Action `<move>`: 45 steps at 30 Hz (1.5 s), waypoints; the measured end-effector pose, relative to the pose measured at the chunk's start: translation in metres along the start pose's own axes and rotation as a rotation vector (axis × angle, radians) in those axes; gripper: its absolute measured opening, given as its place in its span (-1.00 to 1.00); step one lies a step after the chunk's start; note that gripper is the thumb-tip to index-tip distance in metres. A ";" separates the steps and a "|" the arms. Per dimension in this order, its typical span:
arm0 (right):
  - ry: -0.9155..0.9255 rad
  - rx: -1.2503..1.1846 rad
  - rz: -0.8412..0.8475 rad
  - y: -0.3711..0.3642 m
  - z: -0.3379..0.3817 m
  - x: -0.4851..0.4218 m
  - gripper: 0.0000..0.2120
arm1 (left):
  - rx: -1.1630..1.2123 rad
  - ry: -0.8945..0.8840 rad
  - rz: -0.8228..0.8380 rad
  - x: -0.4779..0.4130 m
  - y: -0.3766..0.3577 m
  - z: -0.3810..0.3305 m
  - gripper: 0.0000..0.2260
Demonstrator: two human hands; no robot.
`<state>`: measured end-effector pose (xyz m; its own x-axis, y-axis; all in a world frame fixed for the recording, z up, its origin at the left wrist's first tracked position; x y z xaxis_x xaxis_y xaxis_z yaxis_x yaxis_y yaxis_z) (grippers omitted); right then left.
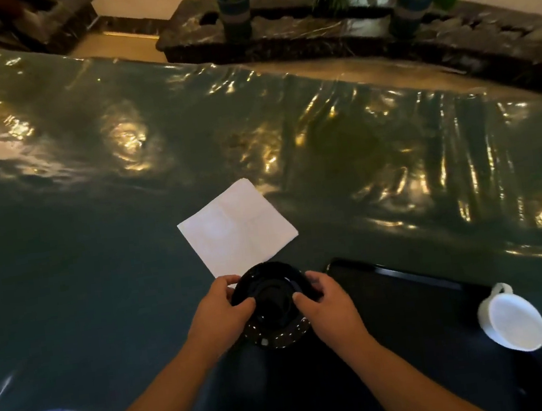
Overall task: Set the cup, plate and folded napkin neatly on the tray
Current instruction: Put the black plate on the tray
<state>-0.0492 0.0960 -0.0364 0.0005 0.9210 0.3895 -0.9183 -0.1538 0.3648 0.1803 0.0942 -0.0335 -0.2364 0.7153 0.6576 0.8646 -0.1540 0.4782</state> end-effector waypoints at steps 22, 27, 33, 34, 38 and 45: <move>-0.051 0.111 -0.127 0.155 -0.112 0.080 -0.30 | -0.305 -0.246 0.202 0.062 -0.197 -0.069 -0.29; 0.089 0.468 0.056 0.147 -0.112 0.080 0.00 | -0.746 -0.415 0.125 0.069 -0.207 -0.067 -0.04; 0.154 0.642 0.125 0.140 -0.110 0.071 0.05 | -1.064 -0.516 0.011 0.070 -0.203 -0.062 -0.02; 0.164 0.651 0.126 0.138 -0.109 0.068 0.04 | -1.074 -0.515 0.000 0.069 -0.201 -0.062 -0.04; 0.175 0.672 0.142 0.133 -0.106 0.056 0.05 | -1.077 -0.533 -0.015 0.060 -0.193 -0.062 -0.07; 0.228 0.721 0.120 0.129 -0.092 0.039 0.00 | -0.957 -0.587 -0.091 0.048 -0.163 -0.064 -0.31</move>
<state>-0.2042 0.1450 -0.0519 -0.2369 0.9222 0.3056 -0.4215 -0.3809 0.8229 -0.0001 0.1106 -0.0424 0.1821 0.9217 0.3425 0.0989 -0.3637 0.9262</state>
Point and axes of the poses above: each hand's wrist, its own x-axis away from the middle knuckle, its own y-axis out of the back of the hand, z = x × y, the point moved 7 cm from there along -x, towards the middle knuckle, and after that the axes turned 11 degrees about y, right-handed, at the moved point
